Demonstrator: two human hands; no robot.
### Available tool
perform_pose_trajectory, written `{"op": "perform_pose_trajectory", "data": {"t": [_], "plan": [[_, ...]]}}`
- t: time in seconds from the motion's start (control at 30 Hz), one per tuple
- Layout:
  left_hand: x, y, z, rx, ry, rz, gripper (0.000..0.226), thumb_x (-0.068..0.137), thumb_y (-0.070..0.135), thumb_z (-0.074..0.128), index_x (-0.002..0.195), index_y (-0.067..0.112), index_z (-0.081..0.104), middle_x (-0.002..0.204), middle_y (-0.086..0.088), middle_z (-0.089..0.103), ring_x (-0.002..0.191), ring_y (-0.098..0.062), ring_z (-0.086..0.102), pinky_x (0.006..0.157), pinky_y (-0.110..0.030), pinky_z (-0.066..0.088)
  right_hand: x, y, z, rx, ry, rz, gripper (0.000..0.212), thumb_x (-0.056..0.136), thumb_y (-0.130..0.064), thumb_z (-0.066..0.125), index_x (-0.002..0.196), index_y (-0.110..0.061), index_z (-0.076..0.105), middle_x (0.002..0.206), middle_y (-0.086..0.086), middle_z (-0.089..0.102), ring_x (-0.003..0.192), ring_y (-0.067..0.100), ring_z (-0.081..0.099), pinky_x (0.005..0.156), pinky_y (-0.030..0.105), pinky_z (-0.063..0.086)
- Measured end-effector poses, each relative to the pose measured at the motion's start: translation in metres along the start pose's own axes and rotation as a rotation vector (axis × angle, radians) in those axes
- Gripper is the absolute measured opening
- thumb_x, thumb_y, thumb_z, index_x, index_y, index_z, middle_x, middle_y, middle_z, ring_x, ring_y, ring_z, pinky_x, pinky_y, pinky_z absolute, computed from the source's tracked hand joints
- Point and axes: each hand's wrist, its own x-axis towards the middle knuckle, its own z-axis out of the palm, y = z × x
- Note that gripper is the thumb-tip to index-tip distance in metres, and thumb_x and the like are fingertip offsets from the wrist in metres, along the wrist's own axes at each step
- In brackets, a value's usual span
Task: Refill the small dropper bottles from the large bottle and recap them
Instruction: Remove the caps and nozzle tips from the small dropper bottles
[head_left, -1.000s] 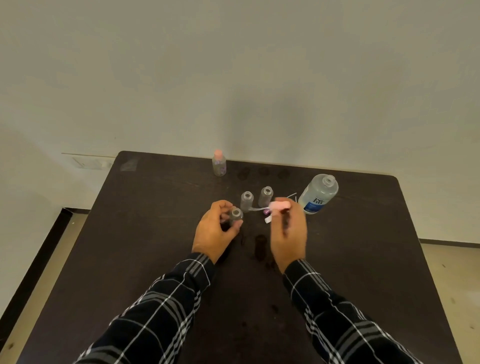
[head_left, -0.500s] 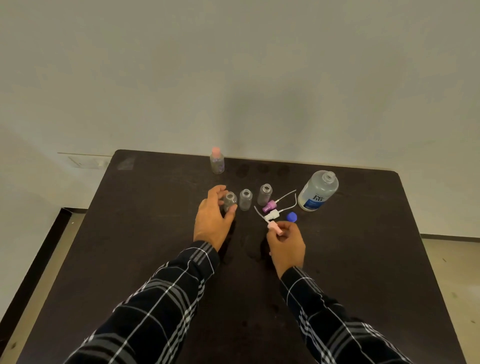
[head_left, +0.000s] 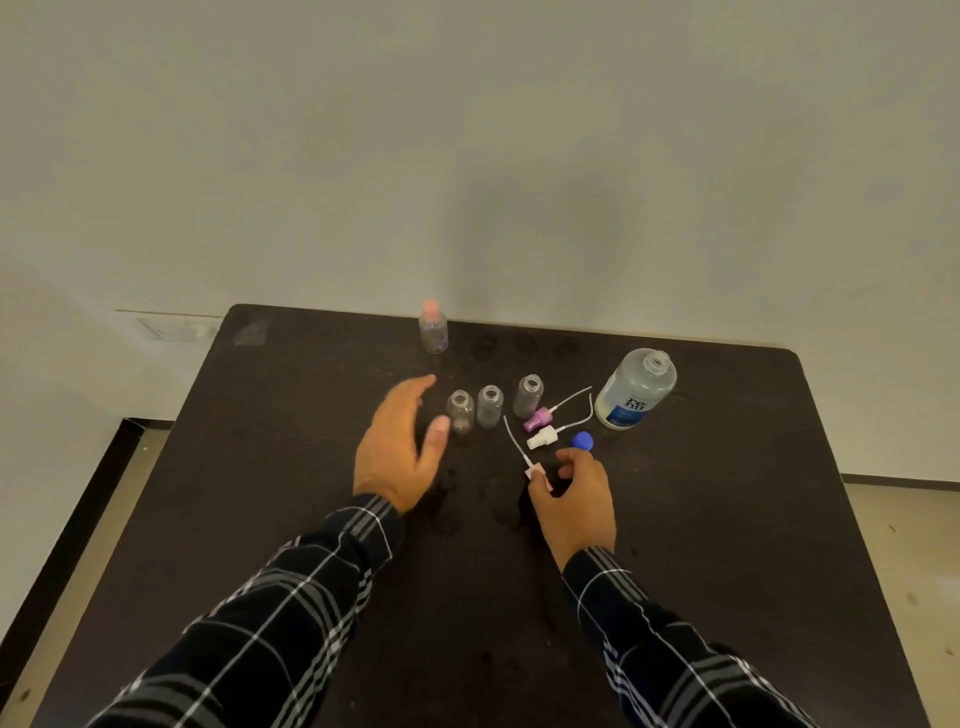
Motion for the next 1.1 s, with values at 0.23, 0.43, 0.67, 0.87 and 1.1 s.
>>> {"op": "perform_pose_trajectory", "data": {"t": [0.23, 0.43, 0.67, 0.87, 1.1], "plan": [[0.081, 0.012, -0.013, 0.049, 0.062, -0.145, 0.078, 0.092, 0.019, 0.058, 0.155, 0.03, 0.014, 0.154, 0.001, 0.031, 0.137, -0.024, 0.04, 0.107, -0.047, 0.043, 0.003, -0.002, 0.0, 0.014, 0.02, -0.031, 0.036, 0.088, -0.035, 0.069, 0.12, -0.033, 0.053, 0.102, -0.014, 0.054, 0.085, 0.002, 0.056, 0.065, 0.014, 0.04], [0.119, 0.014, -0.004, 0.094, -0.053, -0.17, 0.079, 0.088, 0.019, 0.071, 0.153, 0.03, 0.026, 0.143, 0.003, 0.046, 0.132, -0.023, 0.041, 0.106, -0.045, 0.04, 0.004, -0.014, -0.002, 0.045, 0.145, -0.103, 0.015, 0.092, -0.03, 0.062, 0.103, -0.036, 0.054, 0.088, -0.014, 0.06, 0.077, 0.003, 0.059, 0.064, 0.017, 0.046], [0.125, 0.012, 0.005, 0.058, 0.053, -0.208, 0.026, 0.09, 0.023, 0.064, 0.114, 0.027, 0.055, 0.097, 0.004, 0.062, 0.092, -0.022, 0.062, 0.075, -0.033, 0.047, 0.009, -0.019, -0.003, 0.096, 0.174, -0.104, 0.014, 0.093, -0.029, 0.058, 0.097, -0.041, 0.053, 0.08, -0.013, 0.063, 0.071, 0.004, 0.061, 0.063, 0.024, 0.052], [0.094, 0.007, -0.012, -0.009, 0.099, -0.149, 0.019, 0.091, 0.02, 0.065, 0.104, 0.029, 0.056, 0.103, 0.006, 0.06, 0.092, -0.013, 0.058, 0.082, -0.03, 0.047, 0.002, -0.025, 0.001, 0.088, 0.14, -0.109, 0.008, 0.094, -0.03, 0.056, 0.098, -0.036, 0.055, 0.08, -0.011, 0.063, 0.069, 0.007, 0.061, 0.065, 0.032, 0.056], [0.063, 0.007, -0.031, 0.015, 0.059, -0.171, 0.035, 0.09, 0.017, 0.066, 0.122, 0.022, 0.054, 0.117, -0.002, 0.059, 0.106, -0.019, 0.058, 0.093, -0.036, 0.048, -0.016, -0.043, 0.007, 0.108, 0.105, -0.163, 0.009, 0.094, -0.028, 0.056, 0.098, -0.036, 0.056, 0.072, -0.01, 0.062, 0.061, 0.007, 0.059, 0.062, 0.033, 0.056]]}}
